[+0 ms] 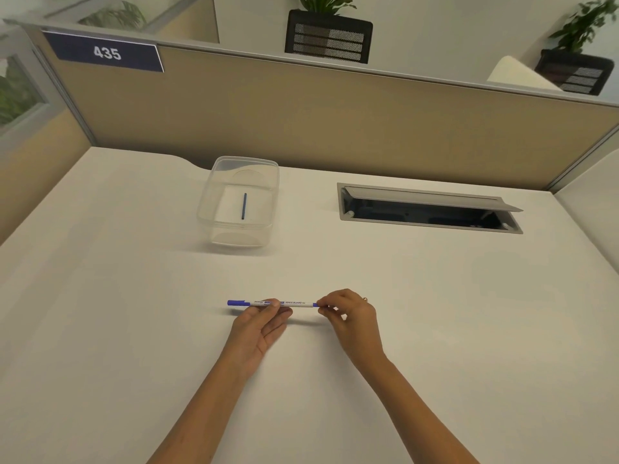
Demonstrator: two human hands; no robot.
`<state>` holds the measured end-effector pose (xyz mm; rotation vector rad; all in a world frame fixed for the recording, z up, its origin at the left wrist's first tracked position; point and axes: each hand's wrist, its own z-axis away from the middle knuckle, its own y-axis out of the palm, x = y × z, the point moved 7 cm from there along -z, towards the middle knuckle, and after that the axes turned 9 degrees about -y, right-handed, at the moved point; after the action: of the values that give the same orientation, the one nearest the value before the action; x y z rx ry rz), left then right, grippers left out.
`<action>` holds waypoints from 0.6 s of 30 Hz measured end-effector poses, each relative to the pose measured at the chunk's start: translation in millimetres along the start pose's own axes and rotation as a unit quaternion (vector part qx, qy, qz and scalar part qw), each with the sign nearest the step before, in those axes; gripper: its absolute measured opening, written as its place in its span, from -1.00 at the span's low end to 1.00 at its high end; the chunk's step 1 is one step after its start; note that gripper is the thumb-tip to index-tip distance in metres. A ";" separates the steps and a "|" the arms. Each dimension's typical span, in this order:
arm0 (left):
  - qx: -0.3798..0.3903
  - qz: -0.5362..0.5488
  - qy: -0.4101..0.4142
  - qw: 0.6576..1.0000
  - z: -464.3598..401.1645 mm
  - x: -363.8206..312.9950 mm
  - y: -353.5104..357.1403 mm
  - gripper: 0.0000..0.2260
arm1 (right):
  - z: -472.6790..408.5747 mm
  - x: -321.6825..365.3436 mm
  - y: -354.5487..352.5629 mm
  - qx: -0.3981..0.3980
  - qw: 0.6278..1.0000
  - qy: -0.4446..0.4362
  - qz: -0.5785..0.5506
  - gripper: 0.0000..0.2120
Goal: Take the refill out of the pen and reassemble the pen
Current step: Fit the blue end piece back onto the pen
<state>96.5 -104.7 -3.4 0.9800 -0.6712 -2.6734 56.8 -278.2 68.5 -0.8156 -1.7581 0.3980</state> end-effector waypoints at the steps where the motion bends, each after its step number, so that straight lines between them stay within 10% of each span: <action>1: 0.001 -0.001 -0.001 1.000 0.4 0.1 0.2 -0.89 | -0.2 0.5 1.6 0.003 1.000 0.012 -0.022 -0.83; 7: 0.012 0.006 -0.004 1.000 2.6 -0.2 0.2 -0.88 | 9.0 -14.2 11.9 0.023 0.940 0.278 -0.196 -0.61; 18: 0.000 0.005 0.008 1.000 8.2 -2.2 3.5 -0.92 | 7.3 -11.0 15.5 0.088 0.939 0.229 -0.239 -0.96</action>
<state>93.0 -104.2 5.0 0.9930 -0.6720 -2.6543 56.8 -274.0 48.5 -0.2970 -1.3929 0.0294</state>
